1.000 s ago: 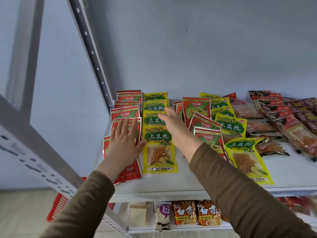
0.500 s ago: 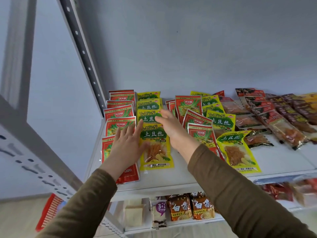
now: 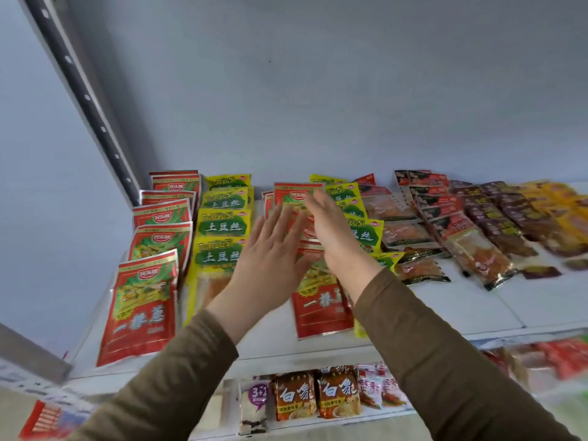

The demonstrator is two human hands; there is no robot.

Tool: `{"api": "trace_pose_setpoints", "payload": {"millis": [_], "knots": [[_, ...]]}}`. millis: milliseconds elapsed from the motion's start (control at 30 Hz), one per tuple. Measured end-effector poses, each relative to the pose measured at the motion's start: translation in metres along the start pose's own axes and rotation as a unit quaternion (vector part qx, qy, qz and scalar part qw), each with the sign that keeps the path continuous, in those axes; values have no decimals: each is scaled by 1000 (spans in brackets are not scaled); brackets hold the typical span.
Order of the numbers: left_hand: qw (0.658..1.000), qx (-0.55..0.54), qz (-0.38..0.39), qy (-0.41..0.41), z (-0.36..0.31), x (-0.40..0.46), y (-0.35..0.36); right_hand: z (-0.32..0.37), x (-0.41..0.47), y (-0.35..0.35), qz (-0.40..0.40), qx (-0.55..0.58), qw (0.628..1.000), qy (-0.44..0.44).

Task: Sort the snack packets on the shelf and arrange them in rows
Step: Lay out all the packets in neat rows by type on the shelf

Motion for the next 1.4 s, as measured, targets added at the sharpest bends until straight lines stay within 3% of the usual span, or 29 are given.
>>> {"api": "trace_pose_setpoints", "payload": {"millis": [167, 367, 700, 933, 1100, 1200, 1400], "knots": [[997, 25, 62, -36, -66, 11, 34, -17, 16, -31, 46, 4, 998, 42], [980, 34, 151, -127, -75, 18, 62, -19, 28, -41, 97, 11, 992, 79], [982, 20, 106, -153, -52, 7, 68, -15, 41, -27, 145, -15, 981, 126], [984, -11, 102, -149, -46, 9, 66, -16, 58, -31, 104, -31, 985, 134], [985, -29, 27, -170, -23, 16, 59, -16, 67, -17, 101, -37, 983, 147], [981, -9, 46, -190, -10, 22, 62, -9, 75, -13, 87, -27, 983, 160], [972, -81, 68, -212, -16, 25, 75, -9, 92, -6, 101, -44, 972, 207]]}}
Point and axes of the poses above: each hand's wrist, its own x-axis towards the middle knuckle, its own y-axis out of the palm, z = x × y, the point moved 2 cm from there along x, towards the middle knuckle, and after that the axes turned 3 degrees about z, right-handed, at the moved point
